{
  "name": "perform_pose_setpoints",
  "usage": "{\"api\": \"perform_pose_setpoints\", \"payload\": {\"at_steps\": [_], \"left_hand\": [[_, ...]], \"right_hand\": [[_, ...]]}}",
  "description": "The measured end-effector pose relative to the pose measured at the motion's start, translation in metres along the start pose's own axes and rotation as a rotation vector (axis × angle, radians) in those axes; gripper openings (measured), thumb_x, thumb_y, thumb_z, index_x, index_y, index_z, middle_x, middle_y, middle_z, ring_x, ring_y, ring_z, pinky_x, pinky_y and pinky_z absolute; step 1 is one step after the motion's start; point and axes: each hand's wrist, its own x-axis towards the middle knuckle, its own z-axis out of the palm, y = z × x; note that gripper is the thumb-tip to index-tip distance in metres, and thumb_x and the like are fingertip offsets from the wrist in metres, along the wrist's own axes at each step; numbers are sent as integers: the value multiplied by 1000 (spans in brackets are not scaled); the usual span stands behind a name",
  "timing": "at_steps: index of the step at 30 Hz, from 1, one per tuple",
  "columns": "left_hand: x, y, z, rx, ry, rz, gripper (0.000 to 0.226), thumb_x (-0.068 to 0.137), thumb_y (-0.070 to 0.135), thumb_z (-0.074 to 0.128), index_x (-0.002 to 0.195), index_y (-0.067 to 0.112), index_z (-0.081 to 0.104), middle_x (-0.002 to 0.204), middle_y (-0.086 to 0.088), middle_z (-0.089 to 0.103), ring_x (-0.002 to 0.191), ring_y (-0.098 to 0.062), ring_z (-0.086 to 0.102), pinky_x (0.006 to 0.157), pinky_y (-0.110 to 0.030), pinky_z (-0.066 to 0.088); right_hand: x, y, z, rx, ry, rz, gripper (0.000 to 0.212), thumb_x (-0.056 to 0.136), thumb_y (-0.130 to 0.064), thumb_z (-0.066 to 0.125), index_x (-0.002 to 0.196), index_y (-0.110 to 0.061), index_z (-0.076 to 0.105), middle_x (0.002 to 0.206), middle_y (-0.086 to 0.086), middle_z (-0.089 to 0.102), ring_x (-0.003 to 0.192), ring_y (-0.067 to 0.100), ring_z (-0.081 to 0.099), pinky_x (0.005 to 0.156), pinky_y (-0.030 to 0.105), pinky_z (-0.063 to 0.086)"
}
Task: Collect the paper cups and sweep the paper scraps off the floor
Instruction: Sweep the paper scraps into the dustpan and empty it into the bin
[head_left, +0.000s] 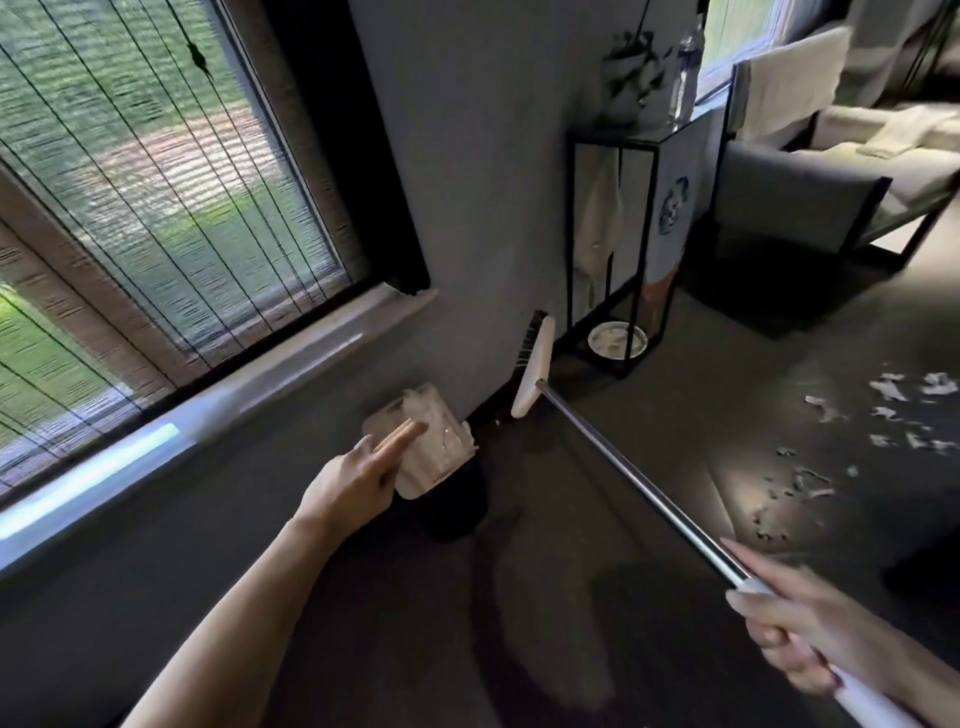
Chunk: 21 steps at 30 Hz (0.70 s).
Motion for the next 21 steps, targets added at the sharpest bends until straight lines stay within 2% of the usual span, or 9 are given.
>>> {"api": "perform_pose_setpoints", "payload": {"at_steps": [1,3,5,8,10,13,16,18,21], "left_hand": [[-1,0,-2,-29,-14,20,59,94,15,51,145,37,33,95,-9,56,72,-41,61,62,-41,52],[-7,-3,-9,-29,-28,43,64,94,15,52,139,53,28,94,-9,56,69,-41,60,60,-41,52],[-7,-14,-15,-46,-5,51,62,93,15,54,138,50,31,101,-11,58,73,-41,61,64,-44,54],[-11,-27,-23,-43,71,12,56,92,14,56,142,34,42,110,-12,61,81,-40,63,71,-47,54],[-15,-37,-26,-56,122,-8,57,91,10,56,141,34,43,109,-11,61,82,-40,63,69,-48,55],[-21,-37,-27,-62,141,27,59,92,12,56,141,39,39,101,-12,60,75,-39,62,64,-47,55],[-24,-32,-29,6,91,110,68,90,11,59,136,49,27,89,-10,56,60,-38,58,52,-40,53],[-28,-28,-26,61,58,193,75,83,6,65,139,44,33,89,-10,59,53,-37,58,45,-36,51],[-28,-22,-13,201,-111,194,72,88,15,56,146,45,27,112,-8,58,73,-38,64,58,-39,53]], "right_hand": [[12,7,1,-108,-28,-61,59,92,-2,54,138,-37,40,54,7,40,39,11,31,31,14,25],[7,19,11,-235,60,67,58,91,-2,55,135,-39,41,54,6,40,38,11,30,31,14,25],[9,28,14,-177,29,-16,58,90,-3,56,133,-40,41,54,6,40,38,10,30,31,14,25],[13,28,24,-151,70,15,64,82,-7,61,132,-41,41,54,6,40,38,10,29,31,14,26],[17,29,26,-108,86,33,70,75,-10,63,133,-41,39,54,5,40,37,9,29,30,14,26],[15,31,31,-131,103,44,68,83,-7,58,138,-40,36,53,5,38,36,8,28,30,13,25],[14,33,31,-143,85,54,65,90,-5,54,143,-36,33,53,5,37,35,7,28,30,11,24],[14,35,28,-147,99,55,65,90,-5,53,143,-36,34,53,5,37,35,7,28,29,12,24],[10,39,33,-156,79,69,64,91,-5,53,144,-36,34,53,4,37,35,7,28,29,12,25]]}}
